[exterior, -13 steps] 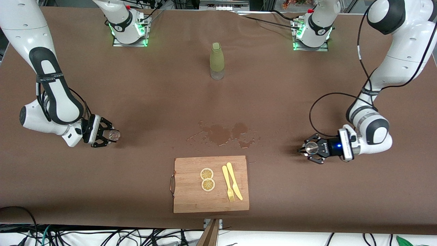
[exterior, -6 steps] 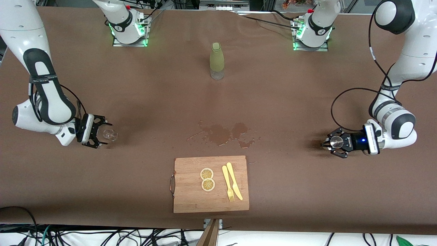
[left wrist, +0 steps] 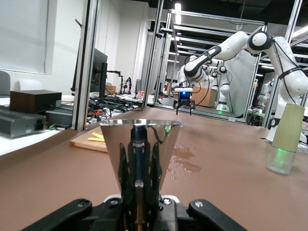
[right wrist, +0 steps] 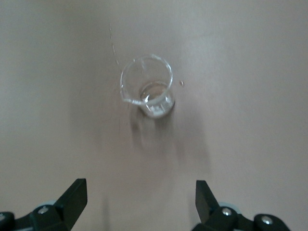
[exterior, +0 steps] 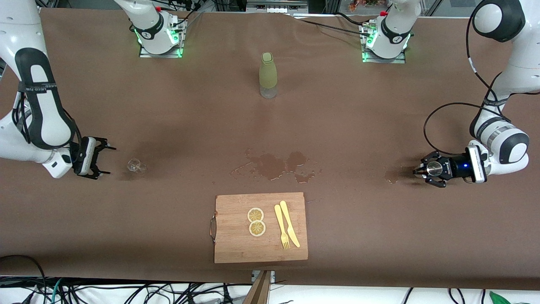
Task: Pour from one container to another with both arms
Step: 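Open the right gripper off the beaker while the left gripper releases the jigger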
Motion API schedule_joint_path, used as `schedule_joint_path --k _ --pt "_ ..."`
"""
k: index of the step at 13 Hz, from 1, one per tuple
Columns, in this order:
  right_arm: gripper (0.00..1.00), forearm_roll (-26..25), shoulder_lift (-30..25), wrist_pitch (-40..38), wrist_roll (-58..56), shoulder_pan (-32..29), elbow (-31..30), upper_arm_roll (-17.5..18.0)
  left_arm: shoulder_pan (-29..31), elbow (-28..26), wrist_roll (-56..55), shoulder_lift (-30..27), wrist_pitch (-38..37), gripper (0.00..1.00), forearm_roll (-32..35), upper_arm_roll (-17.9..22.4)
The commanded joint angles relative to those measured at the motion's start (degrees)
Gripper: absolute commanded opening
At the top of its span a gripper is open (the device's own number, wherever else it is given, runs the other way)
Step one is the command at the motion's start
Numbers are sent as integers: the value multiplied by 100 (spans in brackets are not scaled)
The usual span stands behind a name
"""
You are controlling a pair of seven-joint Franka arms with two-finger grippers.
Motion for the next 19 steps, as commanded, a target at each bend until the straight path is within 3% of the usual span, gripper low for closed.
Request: schedule_joint_path --k 1,6,9,14,19 --pt "100 -928 -638 -436 1380 420 -90 -237 142 4 360 99 -207 0 228 75" --pt "100 -1958 -1412 -1394 4052 1035 -99 -185 265 4 825 310 -198 0 264 252" --pt "100 -2520 -1781 -1694 5600 1352 -90 165 256 4 1106 459 -128 0 264 366" --pt "100 -2846 -1984 -2221 8149 1502 103 1062 204 21 1468 495 -119 0 500 357" --pt "100 -2838 -2072 -2652 10443 1607 402 1608 195 21 1468 486 -49 0 668 348"
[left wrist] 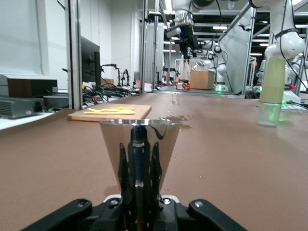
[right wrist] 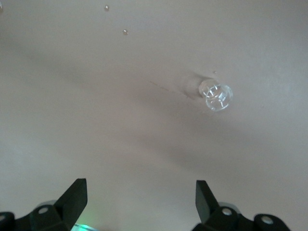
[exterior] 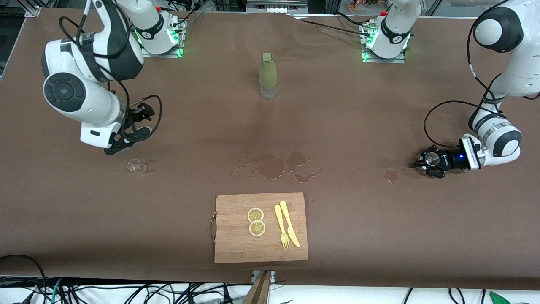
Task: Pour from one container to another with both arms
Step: 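Open the right gripper off the beaker while the left gripper releases the jigger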
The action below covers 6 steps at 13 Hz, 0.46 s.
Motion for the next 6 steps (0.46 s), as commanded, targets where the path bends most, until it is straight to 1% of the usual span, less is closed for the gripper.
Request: schedule_joint_path --k 1,2,3,5,6 --pt "100 -90 -173 -300 1037 73 174 189 -9 9 130 -63 11 0 213 -3" --pt "100 -30 -183 -370 1318 91 253 189 -9 9 156 -63 11 47 213 -11" --pt "100 -12 -192 -423 1600 91 376 189 -9 9 417 -55 -6 99 213 -12" --pt "100 -3 -200 -581 1866 82 709 146 0 9 534 -63 -7 100 178 -12" --pt "100 32 -200 -747 1866 65 894 50 0 9 499 -55 -7 100 186 -12"
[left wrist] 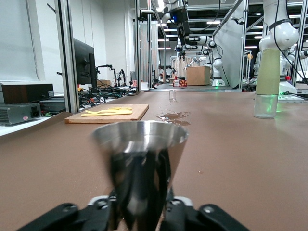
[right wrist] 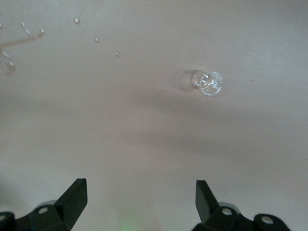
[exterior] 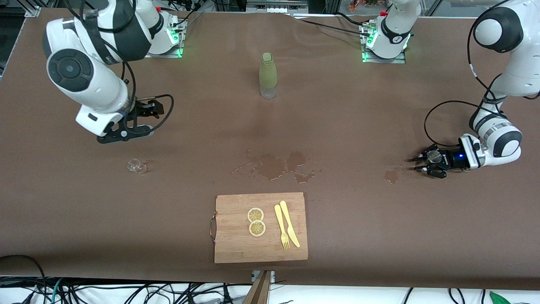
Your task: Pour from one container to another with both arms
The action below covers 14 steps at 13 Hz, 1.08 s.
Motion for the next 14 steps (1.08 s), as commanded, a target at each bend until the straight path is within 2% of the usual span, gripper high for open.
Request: schedule_joint_path --k 1,4,7,10,14 --pt "100 34 -46 -498 157 -42 522 -266 2 -2 129 -54 -15 100 161 -11" --pt "100 270 -388 -798 183 -147 646 -872 10 -2 -99 -106 -33 100 187 -2" --pt "100 543 -459 -983 131 -156 830 -1505 2 -2 -310 -176 -33 100 205 7" --pt "100 544 -582 -923 -28 -156 796 -1717 2 16 -704 -325 -24 100 545 86" --pt "100 579 -696 -563 -45 -173 577 -1762 2 16 -1084 -572 2 100 924 200"
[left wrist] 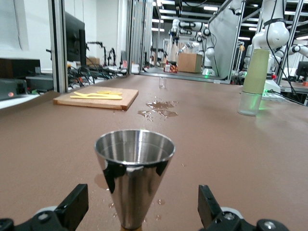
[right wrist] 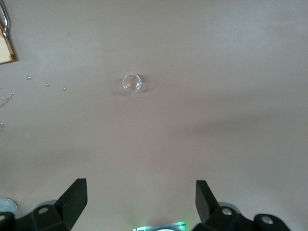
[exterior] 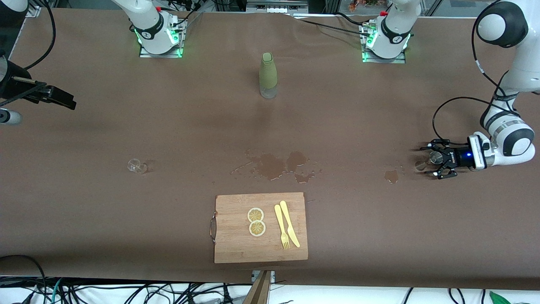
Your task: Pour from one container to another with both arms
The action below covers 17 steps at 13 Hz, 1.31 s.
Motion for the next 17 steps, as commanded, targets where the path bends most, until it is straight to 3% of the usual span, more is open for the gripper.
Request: schedule_joint_path --k 1,4,7,13,17 --pt "100 108 -166 302 -85 0 -247 -57 -17 -55 -334 -277 2 100 369 87" --pt "100 109 -166 539 -312 -79 -274 -57 0 -46 -669 -557 2 100 634 114" --pt "100 109 -157 1268 -454 -71 -257 -66 35 24 -1379 -936 81 100 1055 105" --pt "100 152 -148 1164 -375 -36 -248 -49 44 42 -3311 -1955 643 100 1855 -88" --pt "100 486 -113 1156 -383 -62 -239 -75 44 25 -4830 -2675 987 100 2399 -421"
